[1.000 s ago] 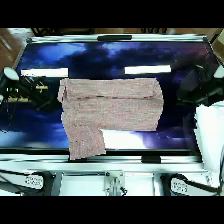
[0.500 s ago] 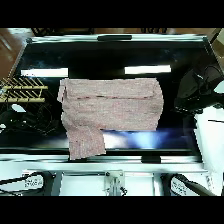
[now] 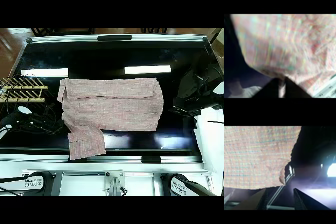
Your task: Fold the shirts.
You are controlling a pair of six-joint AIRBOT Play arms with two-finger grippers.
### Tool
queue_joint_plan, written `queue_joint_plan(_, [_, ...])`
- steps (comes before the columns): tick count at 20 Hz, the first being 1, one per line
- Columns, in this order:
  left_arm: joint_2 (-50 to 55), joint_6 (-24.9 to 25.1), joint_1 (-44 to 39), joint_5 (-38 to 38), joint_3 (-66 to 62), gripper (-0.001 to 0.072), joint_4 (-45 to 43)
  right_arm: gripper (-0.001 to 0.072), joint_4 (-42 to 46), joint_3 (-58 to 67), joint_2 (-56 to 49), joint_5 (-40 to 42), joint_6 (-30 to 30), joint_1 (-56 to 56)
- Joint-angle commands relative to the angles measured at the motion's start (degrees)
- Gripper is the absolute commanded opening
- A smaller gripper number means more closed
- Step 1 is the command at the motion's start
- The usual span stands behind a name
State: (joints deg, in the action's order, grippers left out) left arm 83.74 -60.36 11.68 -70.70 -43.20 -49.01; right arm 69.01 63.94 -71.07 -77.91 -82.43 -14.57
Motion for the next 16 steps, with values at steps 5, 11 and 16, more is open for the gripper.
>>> queue_joint_plan(5, [0.63, 0.13, 0.31, -5.18, -1.38, 0.0027, 1.46, 0.0632, -4.66, -12.59, -1.29, 3.15, -0.79, 0.11])
queue_joint_plan(11, [-0.04, 0.09, 2.82, -7.32, -2.01, 0.0027, 1.75, 0.0629, -7.87, -15.63, -8.61, 9.75, 2.36, 3.15])
queue_joint_plan(16, [-0.07, -0.37, 2.82, -7.37, -2.03, 0.0027, 1.77, 0.0594, -8.0, -15.63, -11.89, 12.61, 4.48, 8.35])
